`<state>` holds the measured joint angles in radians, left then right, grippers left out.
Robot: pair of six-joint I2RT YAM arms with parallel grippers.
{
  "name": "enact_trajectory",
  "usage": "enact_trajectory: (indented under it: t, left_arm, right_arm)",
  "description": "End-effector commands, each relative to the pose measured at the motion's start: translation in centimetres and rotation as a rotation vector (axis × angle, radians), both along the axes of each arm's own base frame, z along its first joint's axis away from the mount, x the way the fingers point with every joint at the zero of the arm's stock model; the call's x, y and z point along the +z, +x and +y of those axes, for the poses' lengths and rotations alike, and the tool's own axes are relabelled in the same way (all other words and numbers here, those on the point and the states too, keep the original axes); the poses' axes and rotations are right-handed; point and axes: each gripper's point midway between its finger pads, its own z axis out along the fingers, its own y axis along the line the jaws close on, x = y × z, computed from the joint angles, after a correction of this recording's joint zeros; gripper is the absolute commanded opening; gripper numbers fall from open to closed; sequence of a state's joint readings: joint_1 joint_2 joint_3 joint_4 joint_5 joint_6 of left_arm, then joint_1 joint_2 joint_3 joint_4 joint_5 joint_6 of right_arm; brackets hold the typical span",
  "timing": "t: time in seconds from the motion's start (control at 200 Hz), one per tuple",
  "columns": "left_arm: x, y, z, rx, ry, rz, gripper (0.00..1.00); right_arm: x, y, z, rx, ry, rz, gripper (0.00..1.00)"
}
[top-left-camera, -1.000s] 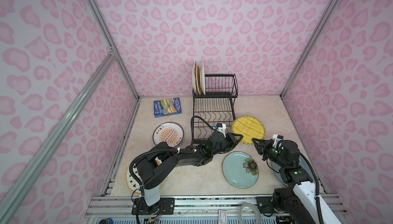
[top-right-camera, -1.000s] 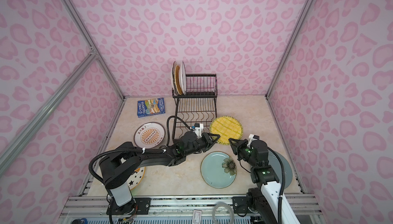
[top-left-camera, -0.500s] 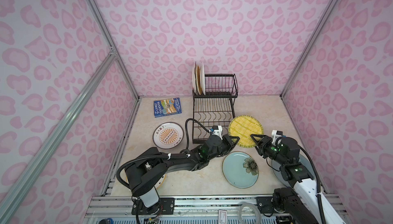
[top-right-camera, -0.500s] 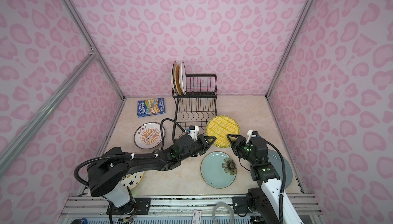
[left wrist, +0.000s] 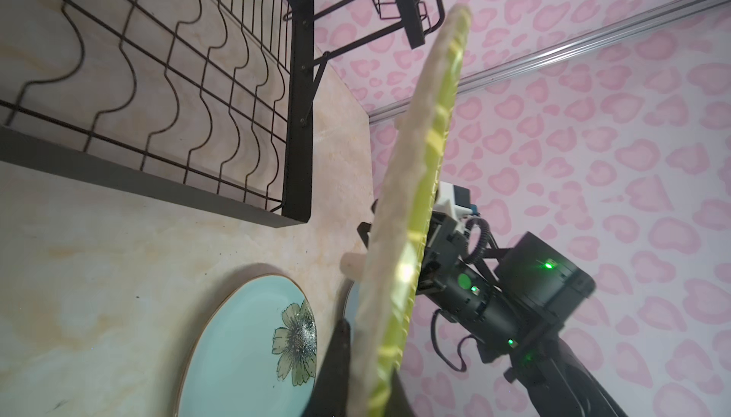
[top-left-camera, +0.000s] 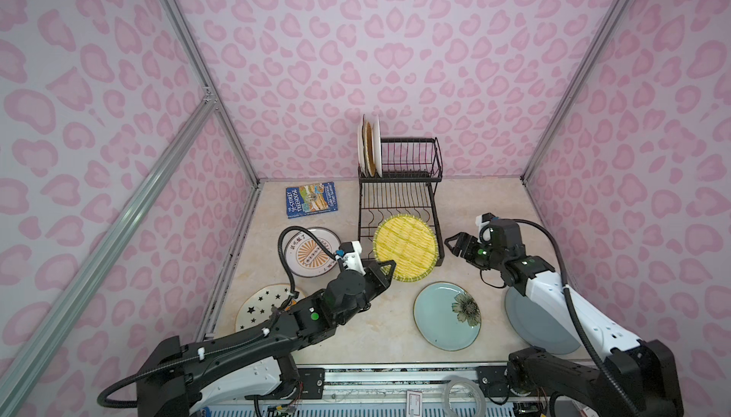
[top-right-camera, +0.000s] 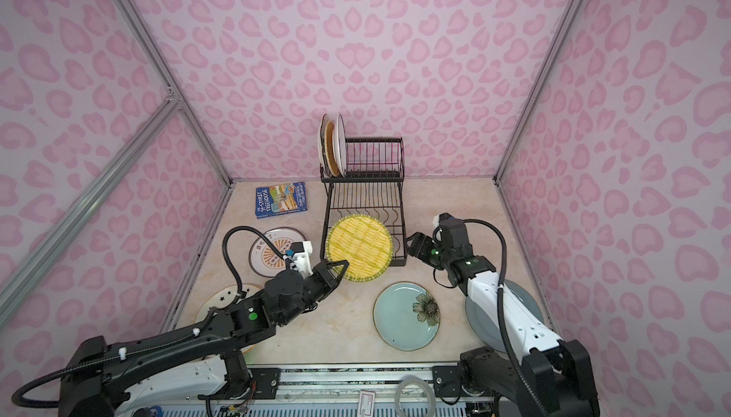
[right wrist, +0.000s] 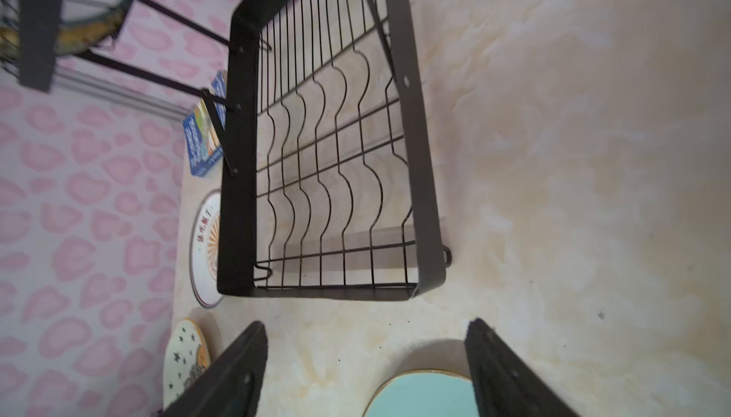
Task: Load the plates into the dish rack
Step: 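Pull the green mat away with the left gripper while the right gripper releases and withdraws, then carry the upright green mat with the left gripper toward the rack's upper tier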
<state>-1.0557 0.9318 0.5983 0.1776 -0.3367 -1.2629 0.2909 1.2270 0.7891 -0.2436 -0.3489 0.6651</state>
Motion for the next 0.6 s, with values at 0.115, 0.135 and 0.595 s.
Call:
enact_trajectory:
  t: [0.115, 0.135, 0.595]
  left_arm:
    - [0.5, -1.2, 6.7, 0.099, 0.226, -0.074, 0.03]
    - [0.5, -1.3, 7.1, 0.102, 0.233, -0.076, 0.03]
    - [1.2, -2.3, 11.0, 0.160, 0.276, -0.106, 0.03]
  right_arm:
    - [-4.3, 3.1, -0.3, 0.061, -0.327, 0.032, 0.68]
    - [-4.5, 3.3, -0.4, 0.062, -0.344, 0.039, 0.67]
    - [-8.1, 6.4, 0.8, 0.117, -0.473, 0.098, 0.13]
